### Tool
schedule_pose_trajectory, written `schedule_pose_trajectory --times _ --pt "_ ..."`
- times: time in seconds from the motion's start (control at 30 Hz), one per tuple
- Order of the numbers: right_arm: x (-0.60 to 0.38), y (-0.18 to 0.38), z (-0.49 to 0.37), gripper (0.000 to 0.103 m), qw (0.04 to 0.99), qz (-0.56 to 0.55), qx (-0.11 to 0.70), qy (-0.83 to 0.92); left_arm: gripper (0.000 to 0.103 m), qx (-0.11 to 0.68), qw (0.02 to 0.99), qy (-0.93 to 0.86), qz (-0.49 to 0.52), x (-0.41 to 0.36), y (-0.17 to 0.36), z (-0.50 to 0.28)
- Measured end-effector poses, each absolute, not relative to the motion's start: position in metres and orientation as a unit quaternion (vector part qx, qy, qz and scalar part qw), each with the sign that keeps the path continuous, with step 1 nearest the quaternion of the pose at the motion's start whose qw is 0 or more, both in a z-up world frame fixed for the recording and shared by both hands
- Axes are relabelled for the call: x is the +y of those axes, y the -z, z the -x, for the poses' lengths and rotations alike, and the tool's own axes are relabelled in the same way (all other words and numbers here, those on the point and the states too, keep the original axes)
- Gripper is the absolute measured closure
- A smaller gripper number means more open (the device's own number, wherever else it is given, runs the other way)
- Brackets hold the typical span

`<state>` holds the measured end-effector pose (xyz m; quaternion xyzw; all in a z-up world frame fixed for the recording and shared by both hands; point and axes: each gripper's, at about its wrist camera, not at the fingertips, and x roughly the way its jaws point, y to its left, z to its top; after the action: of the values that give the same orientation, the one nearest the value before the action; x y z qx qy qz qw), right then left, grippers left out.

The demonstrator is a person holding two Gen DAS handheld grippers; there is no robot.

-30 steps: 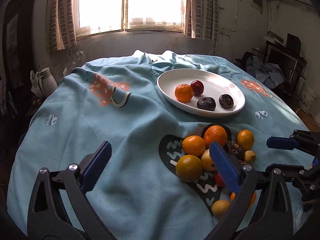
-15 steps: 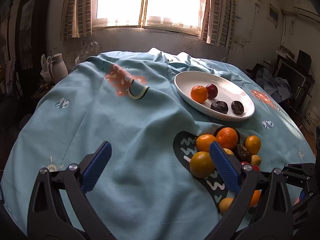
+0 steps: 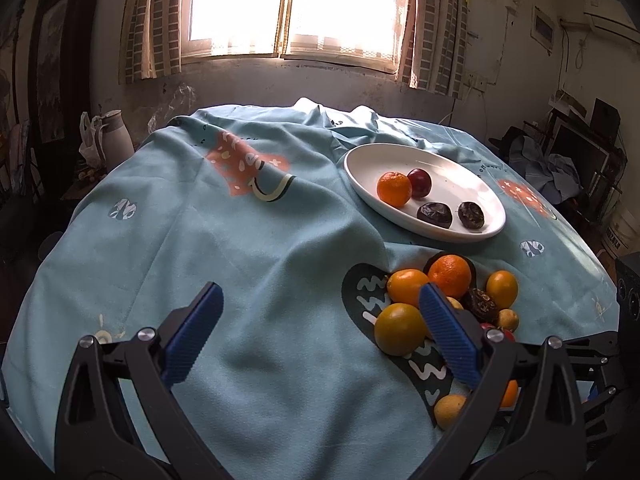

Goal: Organize fruits
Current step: 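Carry a small yellow fruit with the left tool while the right tool carries an orange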

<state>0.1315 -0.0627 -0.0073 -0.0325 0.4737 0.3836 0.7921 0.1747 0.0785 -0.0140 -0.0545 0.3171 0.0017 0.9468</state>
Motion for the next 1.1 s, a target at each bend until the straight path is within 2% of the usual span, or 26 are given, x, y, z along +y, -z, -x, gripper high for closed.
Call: schedule_pose_trajectory --times 0.1,0.27,0.3,0.43,0.53,0.6,1.0,1.1 --pt "-0.067 0.001 -0.128 0.064 0.790 0.032 0.466 -0.397 0.003 0.329 0.943 0.025 0.050 0.075 0.015 -0.174" --pt "-0.098 -0.027 -0.127 0.064 0.804 -0.042 0.422 -0.416 0.004 0.347 0.930 0.124 0.000 0.050 0.020 -0.162" --pt "-0.106 -0.030 -0.129 0.064 0.814 -0.055 0.412 -0.406 0.008 0.352 0.924 0.145 -0.015 0.043 0.023 -0.159" --pt "-0.131 -0.034 -0.138 0.065 0.835 -0.093 0.403 -0.363 0.043 0.378 0.898 0.215 -0.067 0.014 0.037 -0.149" --pt "-0.136 -0.031 -0.143 0.065 0.835 -0.103 0.412 -0.350 0.058 0.392 0.884 0.235 -0.100 0.000 0.049 -0.145" --pt "-0.137 -0.030 -0.143 0.065 0.834 -0.104 0.416 -0.348 0.064 0.399 0.878 0.242 -0.109 -0.005 0.054 -0.144" --pt "-0.135 -0.030 -0.141 0.065 0.836 -0.094 0.415 -0.345 0.066 0.425 0.868 0.240 -0.091 0.000 0.063 -0.155" --pt "-0.134 -0.029 -0.141 0.065 0.836 -0.091 0.416 -0.345 0.075 0.439 0.861 0.241 -0.089 -0.001 0.067 -0.159"
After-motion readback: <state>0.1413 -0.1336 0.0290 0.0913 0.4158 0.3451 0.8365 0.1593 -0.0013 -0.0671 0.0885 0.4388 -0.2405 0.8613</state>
